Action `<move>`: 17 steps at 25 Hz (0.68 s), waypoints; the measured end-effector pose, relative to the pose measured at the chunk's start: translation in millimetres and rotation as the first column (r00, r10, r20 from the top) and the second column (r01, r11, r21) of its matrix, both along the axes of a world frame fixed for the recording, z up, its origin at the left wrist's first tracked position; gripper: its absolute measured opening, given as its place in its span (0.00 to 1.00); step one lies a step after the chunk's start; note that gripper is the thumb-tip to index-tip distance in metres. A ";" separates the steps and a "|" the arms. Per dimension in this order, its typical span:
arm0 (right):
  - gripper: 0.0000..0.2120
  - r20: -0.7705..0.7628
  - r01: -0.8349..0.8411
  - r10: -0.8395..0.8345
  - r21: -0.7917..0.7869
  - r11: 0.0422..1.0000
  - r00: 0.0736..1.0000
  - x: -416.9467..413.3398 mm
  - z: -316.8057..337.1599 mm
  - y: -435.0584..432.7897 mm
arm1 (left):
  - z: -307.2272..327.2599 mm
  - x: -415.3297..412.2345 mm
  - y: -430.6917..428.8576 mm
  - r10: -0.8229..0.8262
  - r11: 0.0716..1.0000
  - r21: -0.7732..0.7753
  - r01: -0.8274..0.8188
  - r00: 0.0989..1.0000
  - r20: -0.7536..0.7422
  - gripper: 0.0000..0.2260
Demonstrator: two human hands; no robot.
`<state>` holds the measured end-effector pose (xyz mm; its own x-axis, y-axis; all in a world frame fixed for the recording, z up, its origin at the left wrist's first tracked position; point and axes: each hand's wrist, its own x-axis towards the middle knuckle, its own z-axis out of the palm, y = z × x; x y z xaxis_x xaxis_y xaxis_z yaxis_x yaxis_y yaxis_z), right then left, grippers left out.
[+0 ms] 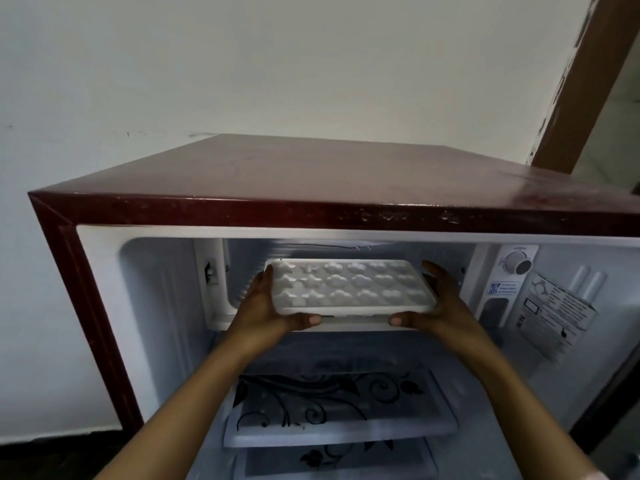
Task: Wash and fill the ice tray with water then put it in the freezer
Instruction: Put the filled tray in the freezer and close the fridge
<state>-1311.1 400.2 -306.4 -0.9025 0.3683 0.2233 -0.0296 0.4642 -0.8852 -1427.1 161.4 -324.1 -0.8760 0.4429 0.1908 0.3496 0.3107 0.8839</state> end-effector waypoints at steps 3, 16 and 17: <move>0.45 0.015 -0.016 0.016 -0.013 1.000 1.000 -10.7 -0.5 6.0 | -2.2 -10.8 6.7 0.001 1.000 -0.022 -0.001 1.000 0.002 0.61; 0.44 0.105 -0.029 0.035 -0.060 0.998 0.994 -41.2 -8.9 18.6 | -13.8 -46.7 18.8 0.048 0.988 -0.150 -0.042 0.998 0.035 0.64; 0.44 0.110 -0.026 0.033 -0.068 0.997 0.993 -43.1 -10.2 19.3 | -14.4 -48.2 19.2 0.068 0.985 -0.161 -0.061 0.997 0.039 0.67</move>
